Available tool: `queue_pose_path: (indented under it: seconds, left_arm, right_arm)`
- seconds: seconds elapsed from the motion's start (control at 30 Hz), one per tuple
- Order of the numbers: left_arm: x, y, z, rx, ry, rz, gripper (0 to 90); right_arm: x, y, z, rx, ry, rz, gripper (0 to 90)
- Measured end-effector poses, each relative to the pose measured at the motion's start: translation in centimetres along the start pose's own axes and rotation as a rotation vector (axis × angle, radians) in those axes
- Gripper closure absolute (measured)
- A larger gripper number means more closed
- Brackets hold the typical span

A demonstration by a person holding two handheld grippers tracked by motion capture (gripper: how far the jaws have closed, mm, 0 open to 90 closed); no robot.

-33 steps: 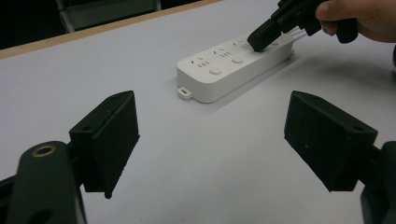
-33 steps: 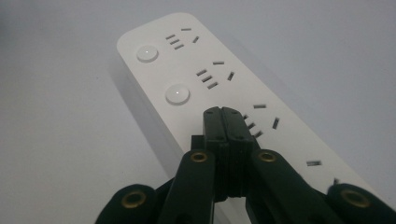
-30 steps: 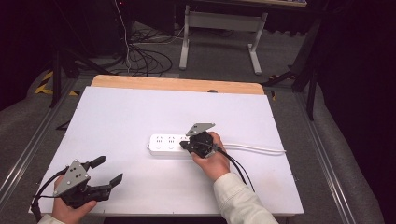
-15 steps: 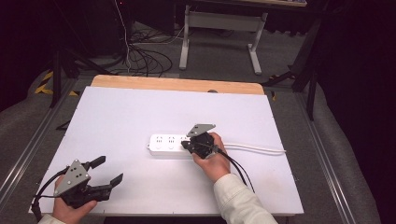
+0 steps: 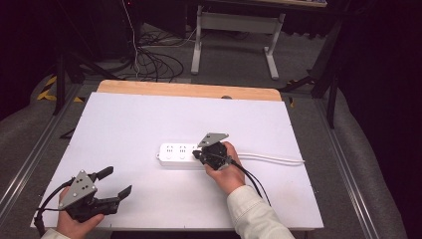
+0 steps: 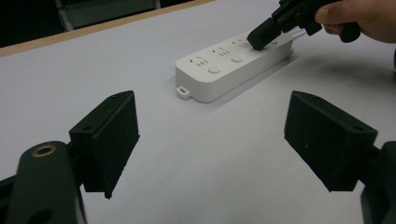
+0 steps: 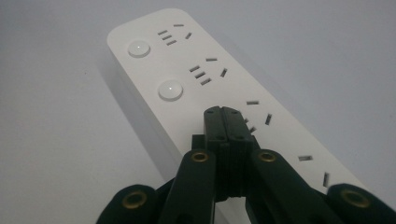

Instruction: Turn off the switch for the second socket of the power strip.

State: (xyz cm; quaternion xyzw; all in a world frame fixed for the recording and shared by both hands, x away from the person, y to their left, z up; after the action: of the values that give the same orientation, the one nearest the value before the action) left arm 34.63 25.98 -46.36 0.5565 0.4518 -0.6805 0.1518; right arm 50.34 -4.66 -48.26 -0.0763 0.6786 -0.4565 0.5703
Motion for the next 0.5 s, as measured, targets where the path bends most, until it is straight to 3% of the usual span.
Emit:
queue_pose_path:
  seconds: [0.13, 0.23, 0.5]
  left_arm:
    - [-0.02, -0.03, 0.01, -0.001, 0.004, -0.001, 18.3]
    - [0.01, -0.03, 0.02, -0.002, -0.002, -0.001, 18.3]
    - [0.01, -0.04, -0.12, -0.001, -0.009, 0.002, 18.2]
  right_arm:
    - [-0.23, 0.11, -0.47, 0.031, -0.043, -0.019, 90.0]
    - [-0.16, 0.23, -0.41, 0.018, -0.016, -0.008, 90.0]
    - [-0.28, -0.51, -0.04, 0.015, 0.003, 0.008, 90.0]
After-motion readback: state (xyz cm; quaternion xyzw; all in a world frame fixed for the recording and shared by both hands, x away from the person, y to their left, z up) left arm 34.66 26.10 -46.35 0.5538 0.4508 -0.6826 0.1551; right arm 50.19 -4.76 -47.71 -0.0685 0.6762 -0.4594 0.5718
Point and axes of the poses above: each handheld gripper's, and its own axes: y roughly forward along the jaws, x roughly out of its underside, z roughly to its right, the point moved 3 cm from there along y, roughly forward along the jaws, and after that the axes turned 3 degrees about -z, right-handed, at the moved point
